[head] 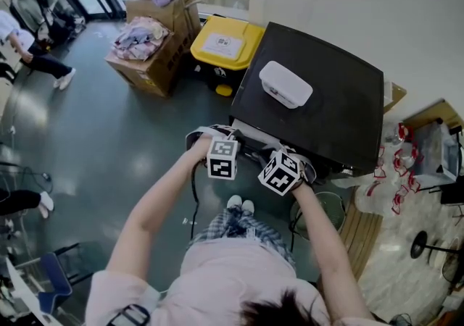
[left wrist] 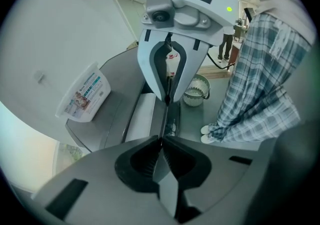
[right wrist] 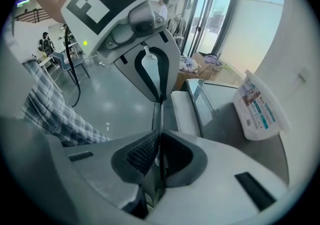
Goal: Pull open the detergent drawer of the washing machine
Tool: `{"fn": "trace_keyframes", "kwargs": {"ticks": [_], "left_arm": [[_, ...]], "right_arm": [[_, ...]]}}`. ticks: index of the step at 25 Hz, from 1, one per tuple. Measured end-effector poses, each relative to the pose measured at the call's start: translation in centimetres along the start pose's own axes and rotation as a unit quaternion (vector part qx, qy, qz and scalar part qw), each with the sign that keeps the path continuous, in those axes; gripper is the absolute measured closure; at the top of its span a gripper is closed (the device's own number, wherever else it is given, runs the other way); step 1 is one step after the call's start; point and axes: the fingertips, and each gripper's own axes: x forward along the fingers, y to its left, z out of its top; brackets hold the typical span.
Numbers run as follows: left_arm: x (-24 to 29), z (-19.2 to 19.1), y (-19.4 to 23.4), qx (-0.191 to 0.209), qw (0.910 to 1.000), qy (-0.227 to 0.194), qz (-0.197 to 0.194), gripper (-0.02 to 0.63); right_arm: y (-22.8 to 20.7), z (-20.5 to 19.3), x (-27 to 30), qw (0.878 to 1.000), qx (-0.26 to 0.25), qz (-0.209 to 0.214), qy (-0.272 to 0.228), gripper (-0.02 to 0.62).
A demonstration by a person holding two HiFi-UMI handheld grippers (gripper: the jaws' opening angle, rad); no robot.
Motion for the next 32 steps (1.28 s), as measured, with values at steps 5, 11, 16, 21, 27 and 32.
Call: {"fn": "trace_keyframes", "kwargs": {"ticks": [5, 11, 16, 21, 27, 32], "left_arm": [[-0.3, -0.1, -1.2, 0.004, 1.0, 0.002, -0.006, 0.557], [-0.8, -0.2, -2.8, 0.005, 0.9999, 0.0, -0.011, 0.557], [-1.1, -0.4, -4.2, 0.012, 0.9996, 0.004, -0.024, 0.558], [-1.1, -0.5, -5.6, 0.013, 0.9995, 0.003, -0.029, 0.558], [-1.3, -0.5, -5.9, 0.013, 0.9994, 0.004, -0.032, 0.56], [-1.6, -0.4, -6.5, 0.01, 0.9993, 0.002, -0.035, 0.56]], "right_arm": [[1.3, 0.0, 0.0, 1.0, -0.007, 0.01, 0.002, 0.549], [2.9, 0.0, -0.2, 1.0, -0.009, 0.021, -0.001, 0.549], [4.5, 0.0, -0.1, 0.999, -0.014, 0.042, 0.004, 0.549], [5.8, -0.3, 0.0, 0.999, -0.015, 0.052, 0.004, 0.551], [6.1, -0.3, -0.2, 0.998, -0.016, 0.058, 0.003, 0.551], [6.8, -0.3, -0.2, 0.998, -0.019, 0.065, 0.005, 0.552]]}}
